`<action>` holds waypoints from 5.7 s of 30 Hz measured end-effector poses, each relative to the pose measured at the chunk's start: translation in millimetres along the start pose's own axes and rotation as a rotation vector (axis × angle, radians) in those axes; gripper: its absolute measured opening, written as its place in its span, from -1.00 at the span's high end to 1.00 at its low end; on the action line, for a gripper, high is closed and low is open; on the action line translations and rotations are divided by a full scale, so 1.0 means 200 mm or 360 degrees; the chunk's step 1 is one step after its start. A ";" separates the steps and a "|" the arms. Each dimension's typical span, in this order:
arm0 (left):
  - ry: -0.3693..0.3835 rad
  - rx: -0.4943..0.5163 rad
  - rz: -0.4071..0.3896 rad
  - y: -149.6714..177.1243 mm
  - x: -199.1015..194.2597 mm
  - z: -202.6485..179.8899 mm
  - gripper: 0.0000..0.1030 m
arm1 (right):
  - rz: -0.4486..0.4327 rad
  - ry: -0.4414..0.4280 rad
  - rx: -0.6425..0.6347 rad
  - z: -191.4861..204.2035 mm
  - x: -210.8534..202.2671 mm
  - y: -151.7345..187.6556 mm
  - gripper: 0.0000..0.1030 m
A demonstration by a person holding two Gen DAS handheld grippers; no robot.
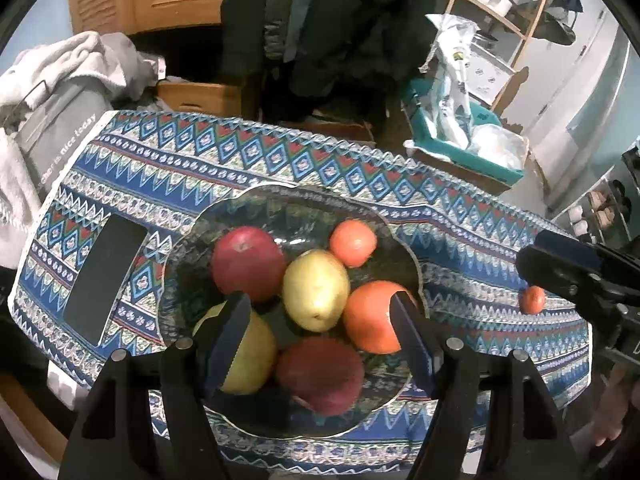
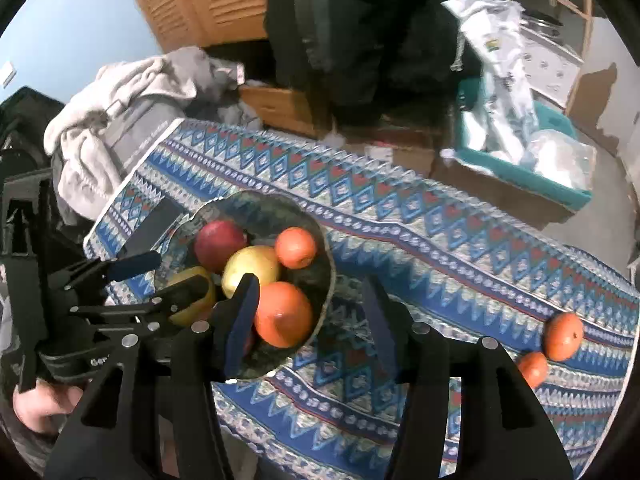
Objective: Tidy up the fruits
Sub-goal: 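Withdraw both tools from the bowl toward the two small oranges on the cloth, then close the right tool on one small orange while the left tool approaches the other, then close the left tool on the second small orange, then lift and carry both small oranges over the glass bowl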
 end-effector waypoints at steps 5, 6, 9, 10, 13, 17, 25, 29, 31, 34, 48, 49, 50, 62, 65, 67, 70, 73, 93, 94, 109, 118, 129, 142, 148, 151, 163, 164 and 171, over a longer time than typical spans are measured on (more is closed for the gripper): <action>0.0010 0.0052 -0.0026 -0.02 -0.03 -0.09 -0.46 | -0.0073 0.0071 0.0035 -0.11 -0.12 0.01 -0.07; 0.0011 0.0061 -0.0029 -0.02 -0.04 -0.11 -0.49 | -0.0085 0.0098 0.0035 -0.14 -0.15 0.01 -0.10; 0.0028 0.0091 -0.0039 -0.02 -0.06 -0.17 -0.49 | -0.0112 0.0157 0.0037 -0.22 -0.21 0.02 -0.13; 0.0030 0.0106 -0.0044 -0.03 -0.06 -0.20 -0.49 | -0.0120 0.0167 0.0042 -0.23 -0.23 0.03 -0.14; 0.0045 0.0136 -0.0051 -0.03 -0.08 -0.27 -0.49 | -0.0141 0.0188 0.0074 -0.30 -0.29 0.04 -0.18; 0.0067 0.0180 -0.0059 -0.04 -0.10 -0.37 -0.49 | -0.0171 0.0226 0.0100 -0.38 -0.36 0.07 -0.21; 0.0110 0.0301 -0.0068 -0.05 -0.12 -0.60 -0.50 | -0.0203 0.0289 0.0179 -0.56 -0.45 0.14 -0.25; 0.0133 0.0345 -0.0074 -0.05 -0.13 -0.71 -0.50 | -0.0201 0.0308 0.0224 -0.64 -0.48 0.19 -0.25; 0.0144 0.0363 -0.0077 -0.06 -0.14 -0.76 -0.54 | -0.0201 0.0319 0.0248 -0.69 -0.50 0.21 -0.25; 0.0154 0.0401 -0.0081 -0.06 -0.14 -0.83 -0.56 | -0.0206 0.0336 0.0280 -0.76 -0.52 0.24 -0.27; 0.0187 0.0499 -0.0034 -0.09 -0.07 -1.11 -0.60 | -0.0158 0.0431 0.0420 -1.09 -0.55 0.38 -0.35; 0.0185 0.0502 -0.0035 -0.10 -0.06 -1.12 -0.62 | -0.0152 0.0433 0.0430 -1.11 -0.55 0.39 -0.36; 0.0181 0.0506 -0.0036 -0.10 -0.05 -1.14 -0.67 | -0.0139 0.0429 0.0441 -1.13 -0.53 0.41 -0.36; 0.0122 0.0582 0.0091 -0.08 0.26 -1.24 -0.67 | 0.0008 0.0361 0.0582 -1.37 -0.26 0.52 -0.45; 0.0090 0.0598 0.0126 -0.07 0.35 -1.24 -0.67 | 0.0063 0.0363 0.0584 -1.41 -0.17 0.52 -0.45; 0.0079 0.0586 0.0153 -0.07 0.42 -1.23 -0.67 | 0.0099 0.0369 0.0585 -1.44 -0.11 0.53 -0.47; 0.0075 0.0541 0.0205 -0.06 0.50 -1.20 -0.69 | 0.0152 0.0387 0.0586 -1.47 -0.02 0.54 -0.51; 0.0077 0.0508 0.0247 -0.05 0.58 -1.18 -0.69 | 0.0196 0.0403 0.0585 -1.51 0.07 0.55 -0.51; 0.0084 0.0587 0.0339 -0.04 0.80 -1.22 -0.69 | 0.0239 0.0389 0.0677 -1.60 0.28 0.59 -0.30; 0.0088 0.0586 0.0344 -0.04 0.80 -1.23 -0.69 | 0.0238 0.0398 0.0678 -1.61 0.28 0.59 -0.29; 0.0269 0.0594 0.0419 0.08 0.76 -1.49 -0.69 | 0.0131 0.0506 0.0793 -1.71 -0.03 0.73 -0.27; 0.0294 0.0731 0.0428 0.21 0.75 -1.70 -0.69 | 0.0138 0.0512 0.0849 -1.71 -0.14 0.89 -0.27; 0.0299 0.0797 0.0502 0.35 0.84 -1.79 -0.69 | 0.0141 0.0509 0.0864 -1.72 -0.21 0.96 -0.27; 0.0370 0.0895 0.0516 0.43 0.88 -1.86 0.09 | 0.0148 0.0495 0.0883 -1.74 -0.19 0.96 -0.28; 0.0392 0.0945 0.0434 0.42 0.81 -1.88 0.10 | 0.0131 0.0507 0.0841 -1.71 -0.19 0.92 -0.27; 0.0381 0.0960 0.0389 0.39 0.76 -1.87 0.10 | 0.0105 0.0537 0.0792 -1.70 -0.22 0.89 -0.27; 0.0372 0.0931 0.0226 0.21 0.55 -1.78 0.10 | -0.0015 0.0534 0.0694 -1.58 -0.38 0.73 -0.27; 0.0373 0.0926 0.0215 0.20 0.53 -1.78 0.10 | -0.0024 0.0533 0.0689 -1.57 -0.39 0.73 -0.27; 0.0410 0.0901 0.0123 0.12 0.35 -1.74 0.10 | -0.0103 0.0531 0.0636 -1.49 -0.52 0.62 -0.27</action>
Point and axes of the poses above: each gripper's, at about its wrist camera, not at the fingertips, and x roughly the way its jaws point, z to its left, y to its underside, the point moved 10 cm from there along x, roughly the way its jaws point
